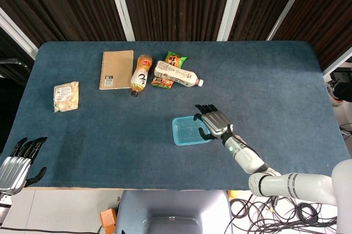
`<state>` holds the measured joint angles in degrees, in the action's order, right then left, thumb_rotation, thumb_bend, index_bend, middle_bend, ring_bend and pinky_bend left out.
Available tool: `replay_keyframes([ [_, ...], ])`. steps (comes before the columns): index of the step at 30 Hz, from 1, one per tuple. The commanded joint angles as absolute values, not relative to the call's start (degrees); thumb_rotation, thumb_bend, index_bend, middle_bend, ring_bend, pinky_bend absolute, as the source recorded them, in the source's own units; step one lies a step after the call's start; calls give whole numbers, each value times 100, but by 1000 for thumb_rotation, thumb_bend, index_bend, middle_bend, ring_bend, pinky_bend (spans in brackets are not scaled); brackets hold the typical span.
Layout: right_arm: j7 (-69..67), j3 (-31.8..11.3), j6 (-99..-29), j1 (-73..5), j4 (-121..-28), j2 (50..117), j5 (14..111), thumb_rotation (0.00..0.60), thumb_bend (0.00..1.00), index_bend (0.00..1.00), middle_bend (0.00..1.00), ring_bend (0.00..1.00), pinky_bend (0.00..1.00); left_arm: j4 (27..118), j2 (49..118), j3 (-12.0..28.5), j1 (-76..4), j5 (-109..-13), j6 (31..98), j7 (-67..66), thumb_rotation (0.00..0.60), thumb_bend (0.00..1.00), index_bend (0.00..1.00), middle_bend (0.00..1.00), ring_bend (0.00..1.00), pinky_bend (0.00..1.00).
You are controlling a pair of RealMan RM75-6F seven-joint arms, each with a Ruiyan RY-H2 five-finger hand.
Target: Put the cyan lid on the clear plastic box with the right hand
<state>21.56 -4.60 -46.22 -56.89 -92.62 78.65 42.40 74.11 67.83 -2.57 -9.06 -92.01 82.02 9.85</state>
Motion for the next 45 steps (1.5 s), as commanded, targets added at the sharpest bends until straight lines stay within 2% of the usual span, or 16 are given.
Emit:
replay_keyframes([
  [1,2195,-567,-4699,-5731,-9239,8005,4292,523,574,274,0,0,0,7403,6786,-267,-916,-9209,8181,995,600,339,0,123,152,85],
  [13,2759,-652,-4696,-6112,-8823,8680,3659,528,574,287,0,0,0,7393,6699,-249,-862,-9151,8233,1023,600,386,0,123,152,85],
  [35,3027,-517,-4683,-6160,-8695,8873,3292,532,575,318,0,0,0,7277,6732,-252,-832,-9173,8270,1151,600,388,0,123,152,85],
  [40,2899,-574,-4731,-6095,-8796,8799,3477,540,574,314,0,0,0,7277,6735,-248,-821,-9174,8289,1153,600,387,0,123,152,85],
  [45,2657,-573,-4984,-5858,-9181,8508,4189,561,574,296,0,0,0,7309,6718,-247,-805,-9182,8324,1146,600,387,0,123,152,85],
])
